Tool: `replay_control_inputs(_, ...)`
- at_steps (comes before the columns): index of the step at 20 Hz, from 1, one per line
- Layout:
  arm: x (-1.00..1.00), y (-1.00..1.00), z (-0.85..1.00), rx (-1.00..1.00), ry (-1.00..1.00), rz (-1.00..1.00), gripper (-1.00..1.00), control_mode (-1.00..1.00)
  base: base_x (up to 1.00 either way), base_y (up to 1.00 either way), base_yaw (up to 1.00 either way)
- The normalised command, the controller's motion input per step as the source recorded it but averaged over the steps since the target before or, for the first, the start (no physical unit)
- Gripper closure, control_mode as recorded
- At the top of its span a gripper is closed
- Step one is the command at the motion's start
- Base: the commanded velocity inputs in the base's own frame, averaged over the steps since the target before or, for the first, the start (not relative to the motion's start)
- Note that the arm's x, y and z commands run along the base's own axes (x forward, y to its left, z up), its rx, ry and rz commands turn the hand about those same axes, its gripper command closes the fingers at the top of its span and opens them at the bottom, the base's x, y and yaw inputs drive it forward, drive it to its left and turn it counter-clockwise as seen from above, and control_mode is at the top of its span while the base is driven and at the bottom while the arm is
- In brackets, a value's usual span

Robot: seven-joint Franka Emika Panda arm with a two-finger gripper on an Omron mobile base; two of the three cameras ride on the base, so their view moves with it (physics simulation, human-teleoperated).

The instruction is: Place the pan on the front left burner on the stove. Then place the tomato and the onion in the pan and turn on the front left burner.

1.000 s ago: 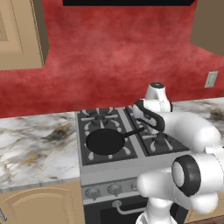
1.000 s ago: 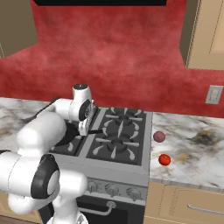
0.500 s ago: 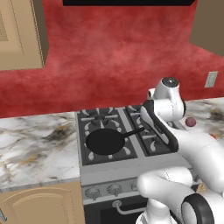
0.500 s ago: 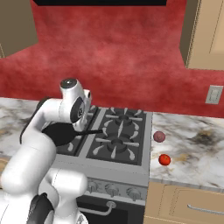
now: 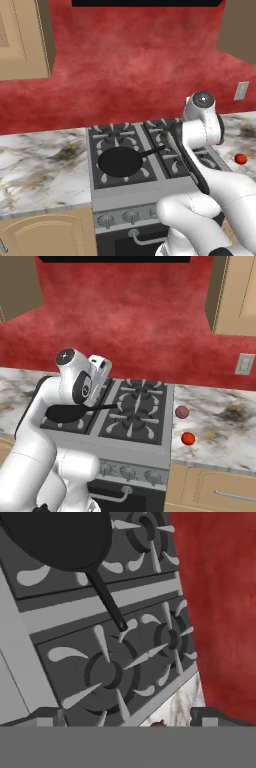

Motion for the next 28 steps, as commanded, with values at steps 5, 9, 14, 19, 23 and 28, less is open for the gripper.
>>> replay_control_inputs(5,-0.32,-0.5,0.21,0.12,-0.25,-0.17,-1.0,-1.0,0.0,0.0,0.0)
replay_control_inputs(9,-0.13,-0.56,0.3,0.18,-0.13,-0.12,-1.0,-1.0,0.0,0.0,0.0)
replay_control_inputs(14,-0.06,-0.55,0.18,0.17,-0.05,-0.09,-1.0,-1.0,0.0,0.0,0.0)
replay_control_inputs(19,-0.09,-0.5,0.01,0.14,-0.11,-0.08,-1.0,-1.0,0.0,0.0,0.0)
replay_control_inputs(23,-0.11,-0.58,0.0,0.12,-0.02,-0.14,-1.0,-1.0,0.0,0.0,0.0)
replay_control_inputs(28,0.0,-0.26,0.0,0.11,0.07,-0.14,-1.0,-1.0,0.0,0.0,0.0)
